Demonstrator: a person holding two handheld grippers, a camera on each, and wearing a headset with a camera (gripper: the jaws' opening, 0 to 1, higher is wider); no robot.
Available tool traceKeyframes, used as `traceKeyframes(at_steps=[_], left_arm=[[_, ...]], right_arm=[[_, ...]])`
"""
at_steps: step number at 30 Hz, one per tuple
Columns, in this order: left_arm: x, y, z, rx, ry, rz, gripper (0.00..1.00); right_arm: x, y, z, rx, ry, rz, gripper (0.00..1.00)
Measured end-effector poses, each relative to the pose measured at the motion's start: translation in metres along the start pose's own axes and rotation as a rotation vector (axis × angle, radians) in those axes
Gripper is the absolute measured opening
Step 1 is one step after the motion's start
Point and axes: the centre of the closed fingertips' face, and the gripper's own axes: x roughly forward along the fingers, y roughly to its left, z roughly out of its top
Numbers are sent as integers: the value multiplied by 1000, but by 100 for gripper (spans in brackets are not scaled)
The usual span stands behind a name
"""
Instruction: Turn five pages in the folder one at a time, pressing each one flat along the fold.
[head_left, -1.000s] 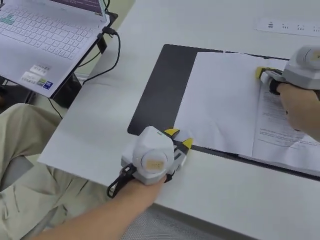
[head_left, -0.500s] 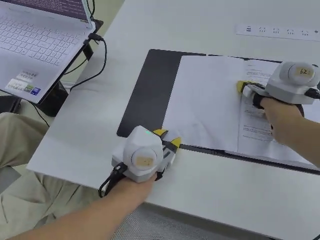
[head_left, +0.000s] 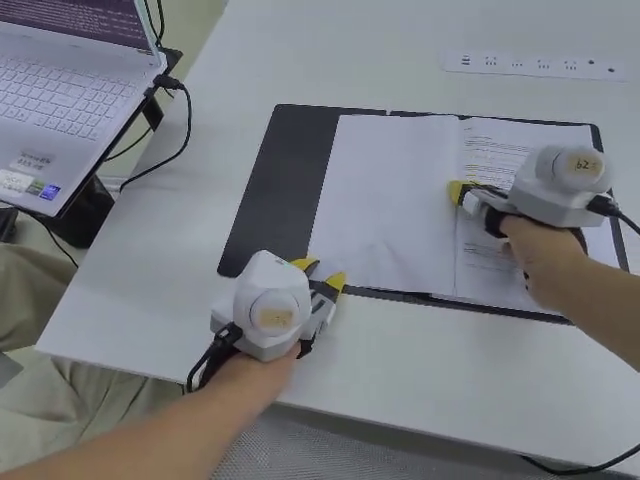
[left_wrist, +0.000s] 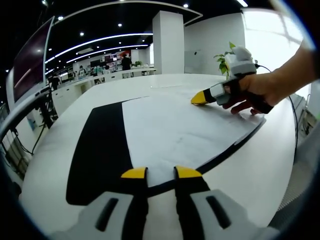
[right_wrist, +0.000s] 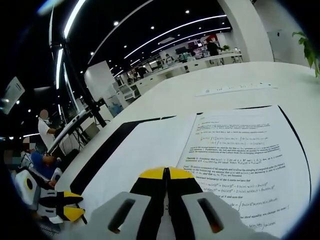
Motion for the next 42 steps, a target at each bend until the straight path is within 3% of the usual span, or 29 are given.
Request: traceKeyframes(at_steps=[12,22,42], left_arm=[[0,-1,-2,5,0,-1,19],[0,-2,-2,7,3,-1,19],[-2,-2,0,-3,-2,-1,19]], right_arm=[[-20,21,-24,-35,28,43,0],[-35,32,-42,-32,56,48,0],[-65,41,-74,58,86,56,0]])
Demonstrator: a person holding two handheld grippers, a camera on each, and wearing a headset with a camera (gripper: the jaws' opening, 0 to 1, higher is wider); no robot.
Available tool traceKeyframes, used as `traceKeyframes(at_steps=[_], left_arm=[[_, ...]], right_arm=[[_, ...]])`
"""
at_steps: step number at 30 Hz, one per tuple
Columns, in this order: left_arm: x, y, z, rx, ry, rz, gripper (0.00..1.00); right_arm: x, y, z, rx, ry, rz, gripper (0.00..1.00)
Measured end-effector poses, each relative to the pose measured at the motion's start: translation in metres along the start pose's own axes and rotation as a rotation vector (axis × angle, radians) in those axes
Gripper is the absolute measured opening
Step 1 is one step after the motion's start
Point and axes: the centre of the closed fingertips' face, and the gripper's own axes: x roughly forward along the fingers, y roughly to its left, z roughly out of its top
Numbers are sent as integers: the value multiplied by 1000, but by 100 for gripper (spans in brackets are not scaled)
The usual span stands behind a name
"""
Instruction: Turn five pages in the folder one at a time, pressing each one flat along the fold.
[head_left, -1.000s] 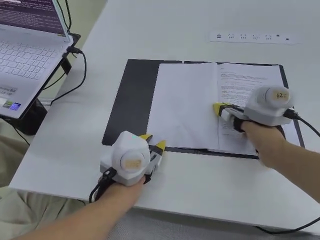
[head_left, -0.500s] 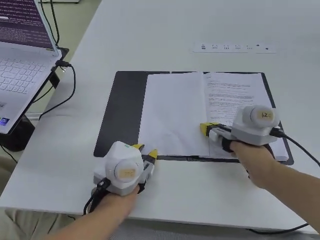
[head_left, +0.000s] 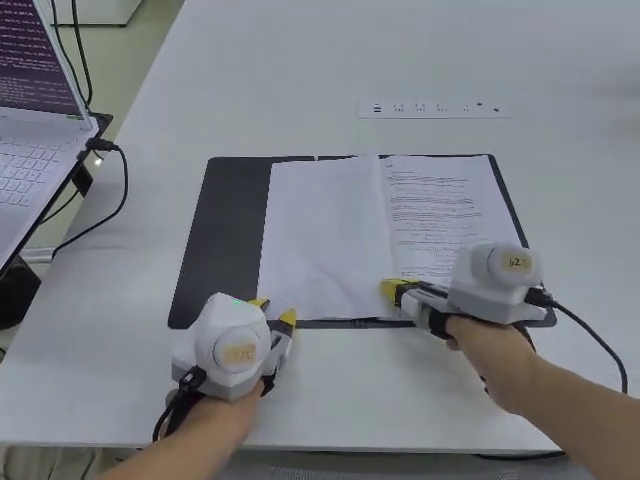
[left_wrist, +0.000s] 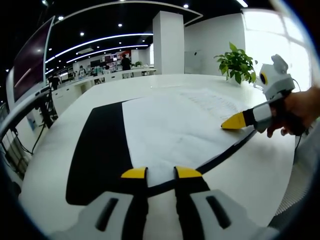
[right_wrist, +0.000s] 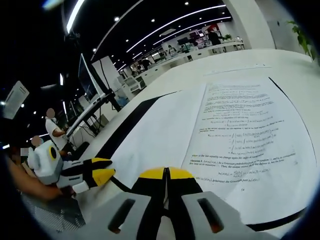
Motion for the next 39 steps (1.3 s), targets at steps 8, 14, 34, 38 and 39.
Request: traceKeyframes(at_steps=[8,14,34,38,39], left_arm=[[0,0,0,-3,1,1,19],[0,0,0,-2,7,0,19],[-19,-18,33,-266,151,-94,19],[-43,-31,65,-398,86,-152,19],[-52,-32,71,-402,79,-155,21]], right_arm=[[-14,7,-16,48,21,20,0],[-23,12,-26,91,40,39,0],[-121,79,24,196,-57,128,0],[-149,78,43,128,-92,84,0],[-159,75,51,116,-117,64,0]])
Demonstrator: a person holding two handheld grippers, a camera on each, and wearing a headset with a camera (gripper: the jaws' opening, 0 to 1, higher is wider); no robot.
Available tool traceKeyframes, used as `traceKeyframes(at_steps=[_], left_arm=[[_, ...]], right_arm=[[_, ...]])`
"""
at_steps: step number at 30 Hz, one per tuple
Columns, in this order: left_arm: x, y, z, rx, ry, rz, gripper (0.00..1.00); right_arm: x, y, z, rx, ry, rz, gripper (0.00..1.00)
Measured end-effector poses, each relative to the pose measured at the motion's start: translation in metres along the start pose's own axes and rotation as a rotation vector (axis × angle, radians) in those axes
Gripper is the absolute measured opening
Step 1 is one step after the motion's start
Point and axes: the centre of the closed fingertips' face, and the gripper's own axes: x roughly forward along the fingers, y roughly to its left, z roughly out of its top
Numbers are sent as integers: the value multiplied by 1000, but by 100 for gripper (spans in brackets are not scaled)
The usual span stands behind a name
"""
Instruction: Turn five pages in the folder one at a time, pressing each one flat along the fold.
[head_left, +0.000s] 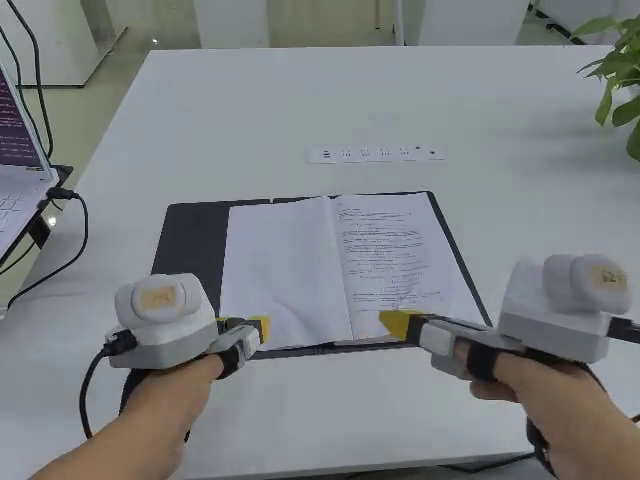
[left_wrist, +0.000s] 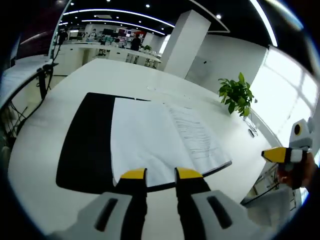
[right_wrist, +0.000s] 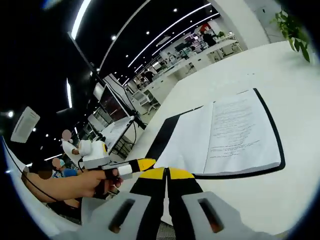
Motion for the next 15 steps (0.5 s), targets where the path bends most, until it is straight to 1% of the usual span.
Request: traceKeyframes(at_steps=[1,2,3,4,6,8,9,10,11,12,13,14,15], left_arm=[[-4,-2,4,11,-9,-4,22],[-12,-7,11,30,-37,-8,23],[-18,-9,15,35,-49,-2,26],[-26,-12,21,39,-65,-1,28],[-34,-15,29,52,-94,3,32],[-45,-18,38,93,-124,11,37],[-49,-18,41,105,-136,20,40],[-53,-19,44,122,-143,22,42],[-59,-20,47,145,-156,27,44],[-63,-20,48,163,-161,35,47],[-66,-20,48,179,-159,44,51],[-70,-20,46,200,-147,52,56],[-70,-17,46,212,-147,54,59]], right_arm=[[-6,-2,9,-13,-35,-15,0],[-14,-1,19,-11,-74,-25,0],[-19,-1,25,-8,-92,-31,0],[-27,-4,32,-21,-116,-58,0],[-37,-11,40,-58,-137,-104,0],[-47,-18,47,-95,-159,-145,7],[-48,-20,49,-102,-163,-151,10],[-55,-26,52,-112,-179,-183,15],[-58,-30,52,-121,-179,-200,18],[-61,-35,53,-129,-181,-216,23],[-66,-41,54,-127,-194,-236,28],[-69,-46,55,-117,-204,-252,34],[-72,-50,54,-112,-211,-263,40]])
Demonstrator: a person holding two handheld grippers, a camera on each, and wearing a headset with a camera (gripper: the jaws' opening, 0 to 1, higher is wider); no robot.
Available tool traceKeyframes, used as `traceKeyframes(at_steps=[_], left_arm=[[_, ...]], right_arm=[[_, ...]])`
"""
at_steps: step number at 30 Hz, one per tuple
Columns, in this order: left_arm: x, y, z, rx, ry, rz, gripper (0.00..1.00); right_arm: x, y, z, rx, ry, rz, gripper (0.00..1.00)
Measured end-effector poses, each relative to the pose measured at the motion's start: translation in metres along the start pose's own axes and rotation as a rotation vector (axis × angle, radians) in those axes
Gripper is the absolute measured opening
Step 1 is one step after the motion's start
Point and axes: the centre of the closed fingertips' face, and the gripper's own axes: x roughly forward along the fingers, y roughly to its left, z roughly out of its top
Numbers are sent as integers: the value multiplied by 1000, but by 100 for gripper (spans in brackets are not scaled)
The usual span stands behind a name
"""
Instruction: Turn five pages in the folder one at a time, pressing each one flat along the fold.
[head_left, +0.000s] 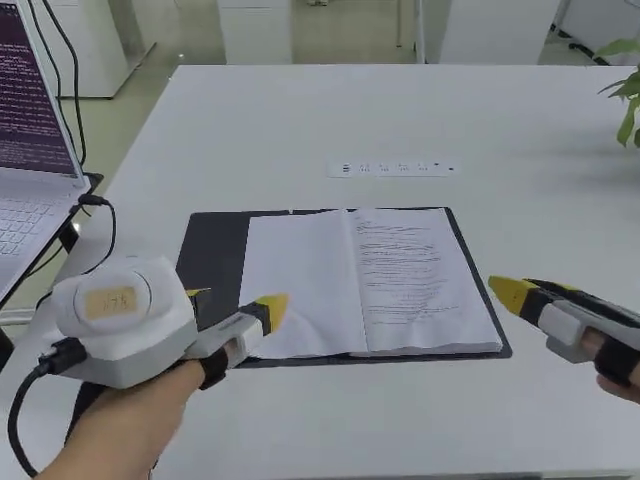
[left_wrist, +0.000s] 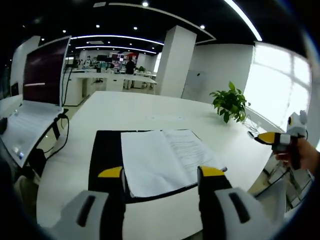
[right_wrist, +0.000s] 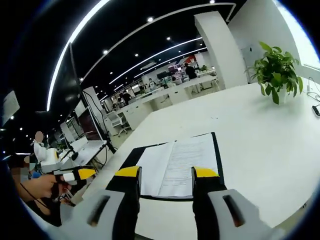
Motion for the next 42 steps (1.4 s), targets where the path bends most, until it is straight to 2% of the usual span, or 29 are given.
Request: traceKeyframes(at_steps=[2,3,5,9,11,15,16,22,28,35,39,42], left_arm=[[-6,3,-3,69,9,17,63],[-8,4,-5,76,16,21,65],[-11,7,-8,75,29,27,71],[-20,15,-17,65,59,55,89],[-23,18,-20,56,68,66,97],[-32,26,-25,96,96,94,99],[-34,26,-26,100,100,97,99],[-43,37,-29,102,112,129,99],[-46,42,-23,108,101,147,99],[-42,40,-19,118,95,149,99],[-38,39,-21,121,105,147,99],[-32,34,-21,138,106,132,99]], right_arm=[[-4,-12,-3,-1,9,-31,47],[-5,-17,-6,-6,19,-46,51],[-9,-26,-8,-18,27,-68,56],[-16,-43,-11,-37,26,-119,76],[-18,-50,-14,-39,37,-123,83],[-20,-55,-16,-62,43,-138,99],[-20,-58,-15,-76,38,-152,99],[-19,-57,-16,-69,51,-130,100],[-17,-56,-15,-69,54,-118,100],[-17,-59,-19,-57,64,-108,100],[-17,-59,-21,-47,64,-103,99],[-17,-57,-22,-41,59,-98,99]])
